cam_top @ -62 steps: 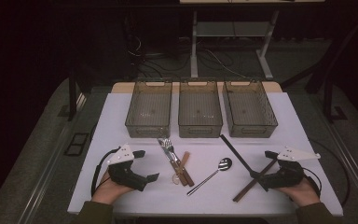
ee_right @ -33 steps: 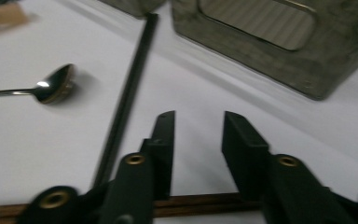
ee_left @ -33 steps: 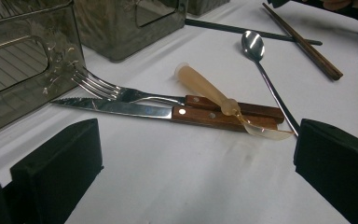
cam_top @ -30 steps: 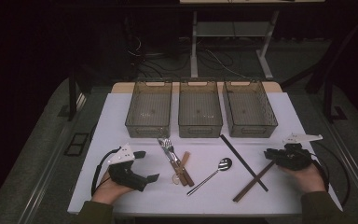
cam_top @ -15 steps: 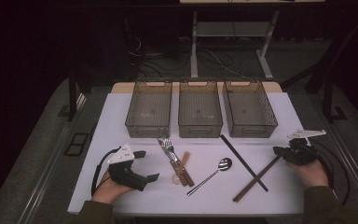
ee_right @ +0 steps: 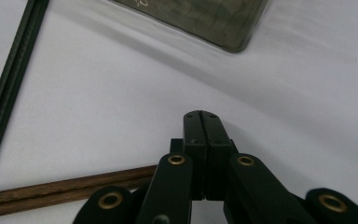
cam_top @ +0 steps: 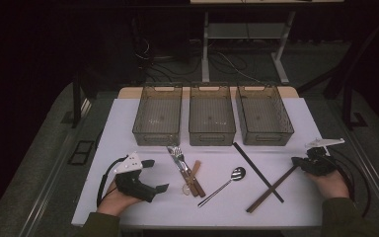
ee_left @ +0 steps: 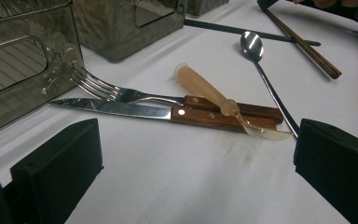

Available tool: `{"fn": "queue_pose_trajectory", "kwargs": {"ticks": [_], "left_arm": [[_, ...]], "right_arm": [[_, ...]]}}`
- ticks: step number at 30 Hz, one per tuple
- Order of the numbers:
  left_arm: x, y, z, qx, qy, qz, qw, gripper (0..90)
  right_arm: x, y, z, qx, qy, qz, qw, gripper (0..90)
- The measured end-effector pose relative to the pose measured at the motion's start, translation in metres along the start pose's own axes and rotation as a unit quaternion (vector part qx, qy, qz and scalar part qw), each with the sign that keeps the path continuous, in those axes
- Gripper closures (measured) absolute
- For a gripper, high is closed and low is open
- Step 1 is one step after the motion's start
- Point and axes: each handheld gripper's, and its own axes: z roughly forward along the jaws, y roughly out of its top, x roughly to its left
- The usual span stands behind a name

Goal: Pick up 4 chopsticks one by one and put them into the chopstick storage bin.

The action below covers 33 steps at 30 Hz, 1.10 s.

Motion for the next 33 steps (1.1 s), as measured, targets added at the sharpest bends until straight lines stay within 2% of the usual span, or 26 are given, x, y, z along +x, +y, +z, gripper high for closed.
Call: {"fn": "queue_pose_trajectory", "kwargs": {"ticks": [33], "left_arm": [[-0.0027,0.0003,0.0008,0.005,-0.004,0.004,1.0,0.4]], "right_arm": [[0.0011,-0.0088,-0.0079,0.027,-0.014,0.002,0.9995,89.4]]}}
